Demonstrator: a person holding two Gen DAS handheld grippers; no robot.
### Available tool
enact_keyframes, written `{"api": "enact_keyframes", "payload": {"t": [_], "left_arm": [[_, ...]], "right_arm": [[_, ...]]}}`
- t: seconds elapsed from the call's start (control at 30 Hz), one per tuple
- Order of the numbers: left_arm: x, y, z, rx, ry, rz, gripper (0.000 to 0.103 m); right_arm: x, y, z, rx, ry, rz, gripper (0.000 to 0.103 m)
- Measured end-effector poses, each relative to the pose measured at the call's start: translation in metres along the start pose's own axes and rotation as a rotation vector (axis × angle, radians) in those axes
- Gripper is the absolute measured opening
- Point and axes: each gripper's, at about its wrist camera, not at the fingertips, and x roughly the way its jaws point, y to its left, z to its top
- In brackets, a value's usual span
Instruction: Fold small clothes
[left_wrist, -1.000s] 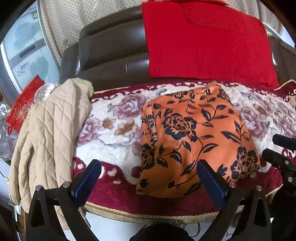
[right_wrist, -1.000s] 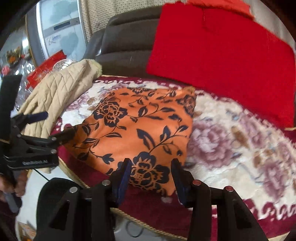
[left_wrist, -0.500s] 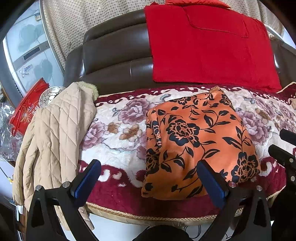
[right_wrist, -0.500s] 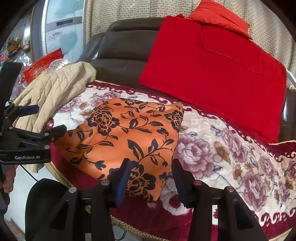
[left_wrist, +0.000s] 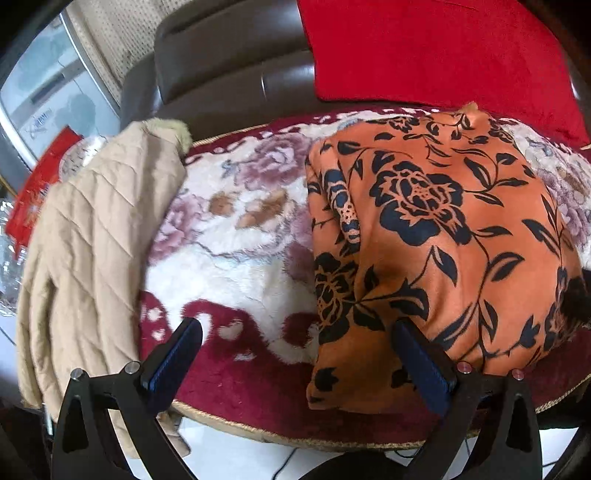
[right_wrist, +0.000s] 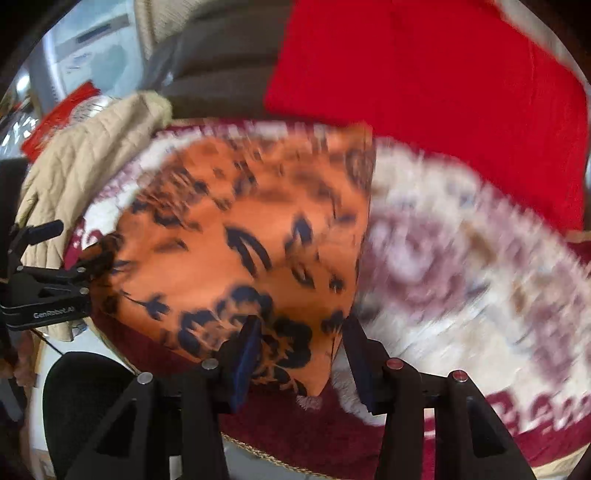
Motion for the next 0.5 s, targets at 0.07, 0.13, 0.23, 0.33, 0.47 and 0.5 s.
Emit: {"api": "enact_keyframes", "payload": {"t": [0.07, 0.13, 0.23, 0.33, 0.47, 0.5], "left_arm": [[0.0, 0.008, 0.003, -0.014, 0.0, -0.034, 0.103], [-0.006, 0.015, 0.008, -0.029, -0.01, -0.045, 0.103], [-0.018, 0.023, 0.024, -0.054, -0.054, -0.054, 0.103], [-0.019, 0.024, 0.046, -0.053, -0.087, -0.042, 0.103], [0.003, 0.014, 0.077, -0.022, -0.087, -0.001, 0.103], [0.012, 0.009, 0.083, -0.014, -0.078, 0.012, 0.103]], "right_arm": [[0.011, -0.012, -0.004, 0.063, 0.012, 0.063, 0.056], [0.013, -0.021, -0.002, 0.1, 0.023, 0.12, 0.056], [0.003, -0.034, 0.01, 0.143, -0.009, 0.158, 0.056], [-0.006, -0.04, 0.035, 0.141, -0.075, 0.145, 0.056], [0.002, -0.047, 0.075, 0.174, -0.118, 0.154, 0.056], [0.006, -0.048, 0.084, 0.182, -0.125, 0.156, 0.056]]}}
